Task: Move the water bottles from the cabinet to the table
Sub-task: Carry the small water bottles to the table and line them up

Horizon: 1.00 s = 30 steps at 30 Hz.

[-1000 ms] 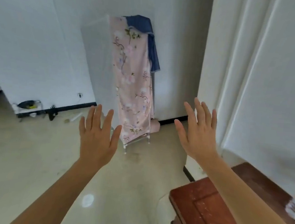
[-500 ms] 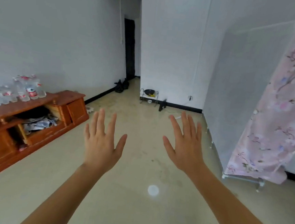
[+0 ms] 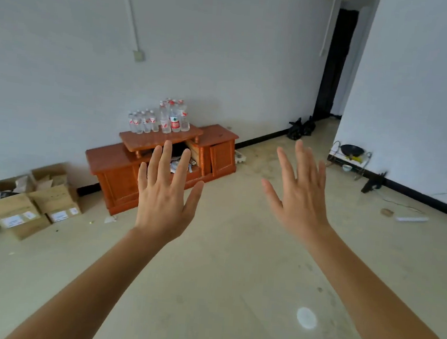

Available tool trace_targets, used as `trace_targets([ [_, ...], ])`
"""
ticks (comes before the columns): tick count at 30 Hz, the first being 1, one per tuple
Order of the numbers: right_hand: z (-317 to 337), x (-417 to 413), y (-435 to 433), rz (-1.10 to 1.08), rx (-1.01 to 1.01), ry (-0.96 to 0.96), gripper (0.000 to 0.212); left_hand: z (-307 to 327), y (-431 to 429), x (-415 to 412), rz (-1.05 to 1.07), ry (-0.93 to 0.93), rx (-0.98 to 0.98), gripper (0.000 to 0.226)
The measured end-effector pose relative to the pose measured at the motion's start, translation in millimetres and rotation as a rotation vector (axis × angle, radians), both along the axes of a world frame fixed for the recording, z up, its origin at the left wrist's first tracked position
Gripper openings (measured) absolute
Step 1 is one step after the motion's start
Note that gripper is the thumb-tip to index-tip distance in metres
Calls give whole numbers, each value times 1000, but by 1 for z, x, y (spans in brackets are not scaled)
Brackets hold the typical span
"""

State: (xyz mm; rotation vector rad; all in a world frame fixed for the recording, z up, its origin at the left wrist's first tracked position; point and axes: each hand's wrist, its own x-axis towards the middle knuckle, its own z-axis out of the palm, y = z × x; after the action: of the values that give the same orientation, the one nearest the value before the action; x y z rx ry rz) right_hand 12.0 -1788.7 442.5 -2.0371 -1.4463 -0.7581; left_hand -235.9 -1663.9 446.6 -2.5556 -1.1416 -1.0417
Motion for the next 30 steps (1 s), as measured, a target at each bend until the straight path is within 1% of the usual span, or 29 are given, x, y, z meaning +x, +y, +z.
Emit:
trace_targets([
  [3, -1, 12, 63, 76, -12, 24, 70, -6, 42, 3, 71, 29, -21, 68],
  [6, -11, 18, 136, 168, -41, 3, 71, -17, 94, 3, 138, 46, -31, 68],
  [10, -25, 22, 251, 254, -83, -3, 70, -31, 186, 5, 214, 41, -28, 69],
  [14, -27, 22, 348, 297, -86, -40, 69, -35, 269, 10, 254, 11, -37, 69],
  [18, -16, 34, 445, 312, -107, -49, 70, -21, 364, 31, 275, 12, -64, 69],
  [20, -16, 49, 486, 301, -102, -53, 70, -16, 412, 47, 260, 29, -53, 67],
  [22, -22, 73, 528, 285, -102, -31, 71, -19, 461, 70, 254, 50, -88, 66],
  [27, -52, 138, 622, 252, -115, -7, 72, -51, 561, 133, 194, 133, -134, 68],
  [30, -66, 179, 700, 248, -123, 34, 73, -63, 641, 173, 214, 140, -132, 66],
])
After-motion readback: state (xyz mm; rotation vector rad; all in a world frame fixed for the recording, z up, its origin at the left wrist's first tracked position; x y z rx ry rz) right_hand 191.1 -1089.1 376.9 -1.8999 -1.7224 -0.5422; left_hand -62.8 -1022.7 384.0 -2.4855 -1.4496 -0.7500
